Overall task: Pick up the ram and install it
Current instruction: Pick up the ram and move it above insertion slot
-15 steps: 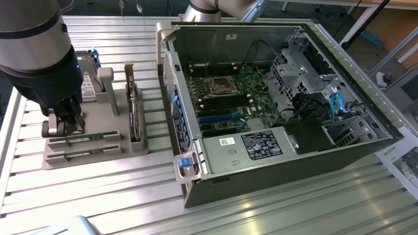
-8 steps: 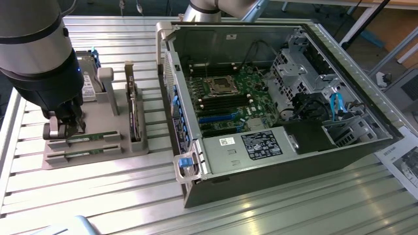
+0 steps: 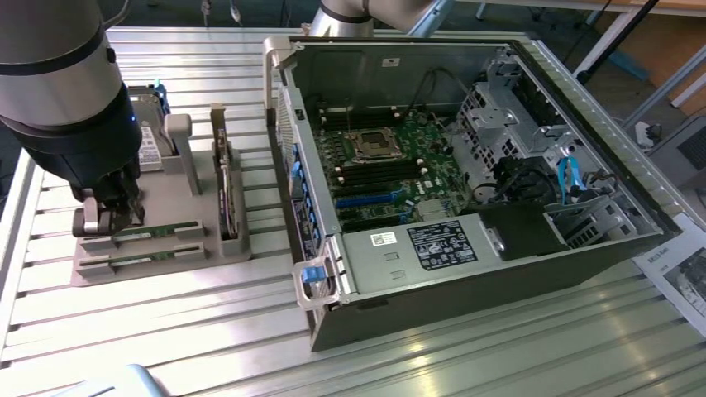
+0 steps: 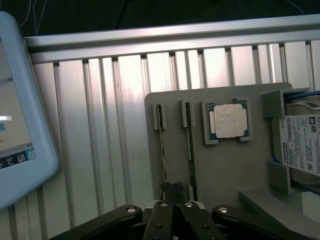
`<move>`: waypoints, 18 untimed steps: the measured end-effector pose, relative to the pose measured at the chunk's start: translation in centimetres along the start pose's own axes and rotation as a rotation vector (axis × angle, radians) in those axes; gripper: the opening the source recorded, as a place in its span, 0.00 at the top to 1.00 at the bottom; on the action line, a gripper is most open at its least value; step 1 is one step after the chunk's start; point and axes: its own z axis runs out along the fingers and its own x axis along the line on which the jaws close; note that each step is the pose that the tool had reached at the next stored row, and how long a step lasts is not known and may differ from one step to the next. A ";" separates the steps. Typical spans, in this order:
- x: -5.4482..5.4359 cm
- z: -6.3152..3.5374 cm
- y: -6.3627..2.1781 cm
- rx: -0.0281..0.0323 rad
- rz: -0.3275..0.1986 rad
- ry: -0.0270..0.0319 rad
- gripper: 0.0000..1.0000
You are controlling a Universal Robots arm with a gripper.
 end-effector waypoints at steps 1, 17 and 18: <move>0.0 0.00 0.00 0.0000 0.000 0.0000 0.89; 0.1 -0.01 -0.01 -0.0001 0.000 0.0000 0.76; 0.1 -0.01 -0.01 -0.0001 0.000 0.0000 0.76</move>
